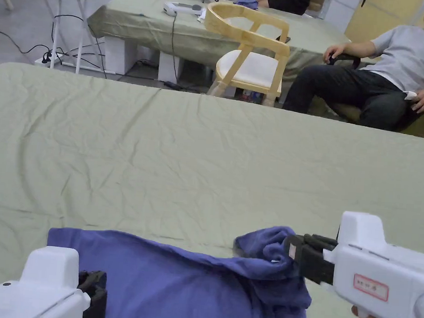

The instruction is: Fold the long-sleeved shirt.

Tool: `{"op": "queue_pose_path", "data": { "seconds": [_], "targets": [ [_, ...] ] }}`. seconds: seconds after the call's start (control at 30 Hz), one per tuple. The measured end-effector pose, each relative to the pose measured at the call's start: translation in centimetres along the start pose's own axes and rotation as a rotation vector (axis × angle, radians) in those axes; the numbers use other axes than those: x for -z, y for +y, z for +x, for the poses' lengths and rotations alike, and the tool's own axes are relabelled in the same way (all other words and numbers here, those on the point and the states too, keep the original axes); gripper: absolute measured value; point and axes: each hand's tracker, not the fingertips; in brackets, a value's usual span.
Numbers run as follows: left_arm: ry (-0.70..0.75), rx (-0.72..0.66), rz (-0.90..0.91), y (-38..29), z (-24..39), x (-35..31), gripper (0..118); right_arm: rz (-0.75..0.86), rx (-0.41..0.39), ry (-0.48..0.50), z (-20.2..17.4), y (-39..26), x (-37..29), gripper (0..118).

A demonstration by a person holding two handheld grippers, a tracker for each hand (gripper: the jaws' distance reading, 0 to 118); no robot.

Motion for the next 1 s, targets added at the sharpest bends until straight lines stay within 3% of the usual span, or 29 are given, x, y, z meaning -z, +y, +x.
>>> {"op": "queue_pose_path", "data": {
  "seconds": [0.13,0.2,0.33,0.37,0.4,0.43,0.47,0.5,0.6,0.63,0.67,0.7,0.73,1.0],
  "targets": [
    [-0.009,0.006,-0.019,-2.1,0.2,-1.3,0,-0.194,0.035,0.001,-1.9,-10.8,-0.5,6],
    [0.002,0.012,-0.040,-3.5,-0.4,-1.0,0,-0.315,0.052,-0.045,-2.1,-14.8,1.1,6],
    [0.005,0.033,-0.059,-4.4,-0.6,-1.7,0,-0.312,0.047,-0.094,-2.1,-16.4,1.8,7],
    [0.006,0.037,-0.060,-4.5,-0.7,-2.0,0,-0.297,0.044,-0.114,-2.1,-15.6,1.0,18],
    [0.011,0.040,-0.057,-4.4,-0.8,-2.3,0,-0.270,0.053,-0.128,-2.2,-14.8,0.1,41],
    [0.015,0.036,-0.045,-4.3,-0.8,-2.8,0,-0.224,0.065,-0.145,-2.2,-13.9,-1.0,83],
    [0.012,0.035,-0.033,-4.1,-0.8,-3.2,0,-0.172,0.053,-0.134,-2.5,-12.7,-2.0,108],
    [0.008,0.038,-0.017,-4.0,-0.7,-3.7,0,-0.100,0.026,-0.114,-2.9,-11.3,-3.5,115],
    [0.013,0.059,0.016,-3.9,0.4,-4.7,0,0.047,-0.047,-0.094,-5.3,-7.4,-5.0,93],
    [0.008,0.063,0.022,-4.1,0.7,-4.8,0,0.089,-0.055,-0.072,-6.3,-6.8,-5.2,77],
    [0.008,0.064,0.024,-4.3,1.0,-4.9,0,0.119,-0.054,-0.045,-6.9,-6.6,-4.9,55],
    [0.011,0.066,0.021,-4.7,1.2,-4.7,0,0.130,-0.040,-0.010,-7.5,-6.9,-4.1,20],
    [0.014,0.070,0.016,-5.1,1.3,-4.6,0,0.086,-0.035,0.005,-7.9,-7.2,-3.0,3],
    [0.082,0.032,-0.030,-2.6,-2.6,-0.4,1,0.007,-0.033,0.011,-7.3,-9.6,0.2,3]
  ]
}}
